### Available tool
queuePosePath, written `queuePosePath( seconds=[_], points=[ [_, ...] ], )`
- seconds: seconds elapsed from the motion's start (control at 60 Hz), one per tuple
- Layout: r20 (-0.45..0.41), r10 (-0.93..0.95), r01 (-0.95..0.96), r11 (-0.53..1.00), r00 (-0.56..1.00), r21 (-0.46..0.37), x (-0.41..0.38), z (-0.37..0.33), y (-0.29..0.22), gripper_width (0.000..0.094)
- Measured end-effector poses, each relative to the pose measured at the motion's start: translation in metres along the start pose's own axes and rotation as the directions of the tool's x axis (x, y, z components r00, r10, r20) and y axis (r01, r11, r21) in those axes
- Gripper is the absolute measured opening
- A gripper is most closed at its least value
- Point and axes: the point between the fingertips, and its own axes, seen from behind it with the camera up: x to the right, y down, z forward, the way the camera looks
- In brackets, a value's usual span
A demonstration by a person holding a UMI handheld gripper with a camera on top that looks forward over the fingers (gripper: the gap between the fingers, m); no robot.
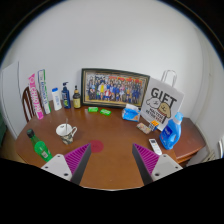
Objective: Pour water
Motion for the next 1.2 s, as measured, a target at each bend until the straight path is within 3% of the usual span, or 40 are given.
queuePosePath(
  seconds=[0.267, 0.567, 0.717, 0.95, 1.033, 1.133, 1.2],
  points=[
    [-0.026, 0.031, -0.031, 0.999, 0.999, -0.03, -0.026, -0.006, 0.034, 0.0852],
    [0.059, 0.049, -0.046, 0.997, 0.997, -0.06, -0.152, -0.016, 0.106, 0.0855],
    [0.124, 0.046, -0.046, 0.999, 0.991, 0.0, -0.232, -0.003, 0.116, 0.0859],
    [0.076, 0.12, -0.131, 0.979, 0.99, 0.155, -0.278, 0.059, 0.087, 0.0846],
    [0.064, 0.13, -0.14, 0.972, 0.99, 0.187, -0.285, 0.079, 0.082, 0.0772],
    [0.037, 0.125, -0.13, 0.963, 0.992, 0.234, -0.288, 0.092, 0.077, 0.0517],
    [0.023, 0.112, -0.114, 0.958, 0.993, 0.264, -0.29, 0.092, 0.073, 0.0494]
  ],
)
